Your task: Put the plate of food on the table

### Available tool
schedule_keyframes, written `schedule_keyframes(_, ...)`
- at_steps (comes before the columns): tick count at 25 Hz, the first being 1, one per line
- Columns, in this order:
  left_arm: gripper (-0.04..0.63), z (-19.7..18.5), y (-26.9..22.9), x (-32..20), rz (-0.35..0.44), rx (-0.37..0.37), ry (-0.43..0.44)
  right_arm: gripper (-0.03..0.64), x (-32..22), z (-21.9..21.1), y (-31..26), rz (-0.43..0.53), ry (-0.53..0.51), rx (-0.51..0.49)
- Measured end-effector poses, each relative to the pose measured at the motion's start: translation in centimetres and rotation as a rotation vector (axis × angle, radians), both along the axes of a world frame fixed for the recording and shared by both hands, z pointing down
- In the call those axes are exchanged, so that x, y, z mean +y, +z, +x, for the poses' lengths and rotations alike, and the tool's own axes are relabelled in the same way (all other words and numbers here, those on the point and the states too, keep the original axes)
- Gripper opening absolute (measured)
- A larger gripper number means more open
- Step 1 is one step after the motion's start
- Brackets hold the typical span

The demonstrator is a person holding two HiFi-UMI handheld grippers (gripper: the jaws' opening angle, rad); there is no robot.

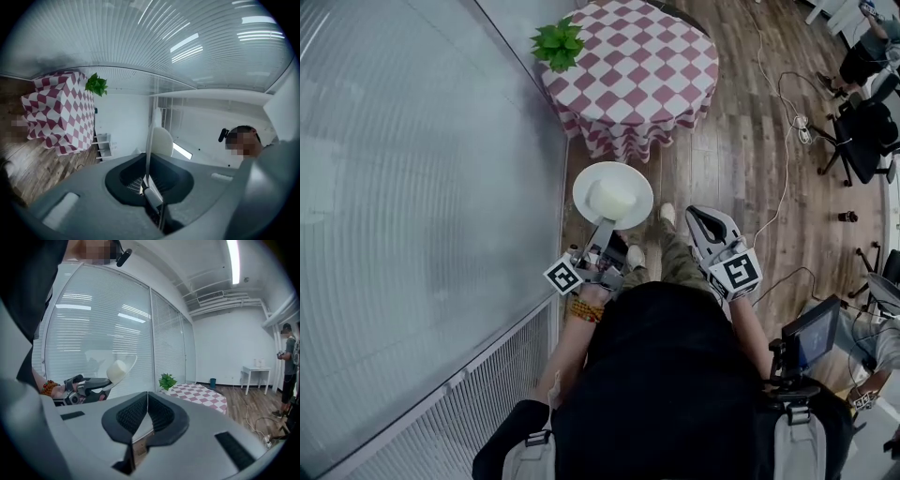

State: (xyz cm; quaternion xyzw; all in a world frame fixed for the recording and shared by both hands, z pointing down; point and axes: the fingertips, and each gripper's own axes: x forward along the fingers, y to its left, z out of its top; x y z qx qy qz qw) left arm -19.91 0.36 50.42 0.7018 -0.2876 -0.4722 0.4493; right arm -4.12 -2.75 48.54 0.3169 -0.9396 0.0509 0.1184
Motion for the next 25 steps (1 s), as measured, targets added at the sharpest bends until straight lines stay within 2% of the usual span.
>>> schedule_keyframes(5,0.015,-0.5,0.4,-1.2,-0.053,0.008,-0.056,0.012,-3.3,-1.4,-0.3,-0.016,-0.056,-0.031)
schedule_keyframes(8,0.015,-0.8,-3.1,-2.4,-0.053,-0.070,-0.093,0.011,-6.3,-2.2,-2.0,-0.033,-0.110,-0.065)
schedule_keyframes(10,0.015,-1.9,-5.2,-6.6,-0.082,-0.141,-0.129,0.012,-11.7,-3.5,-2.8,-0.065,-0.150,-0.090)
schedule_keyframes(12,0.015,-3.1,-6.7,-12.7,-0.136,-0.166,-0.160,0.011,-18.8,-4.5,-3.6,-0.101,-0.171,-0.102)
schedule_keyframes(15,0.015,-4.6,-7.4,-19.1,-0.164,-0.110,-0.211,0.012,-26.9,-5.9,-3.9,-0.121,-0.182,-0.121)
schedule_keyframes(18,0.015,-5.4,-5.6,-20.6,-0.159,-0.059,-0.260,0.012,-29.2,-6.6,-2.8,-0.108,-0.195,-0.130)
schedule_keyframes(21,0.015,-4.7,-3.6,-24.6,-0.220,-0.054,-0.249,0.011,-32.7,-5.7,-1.7,-0.126,-0.187,-0.116)
schedule_keyframes(25,0.015,-3.3,-1.1,-34.9,-0.304,-0.092,-0.180,0.011,-41.5,-2.6,-0.6,-0.151,-0.096,-0.093)
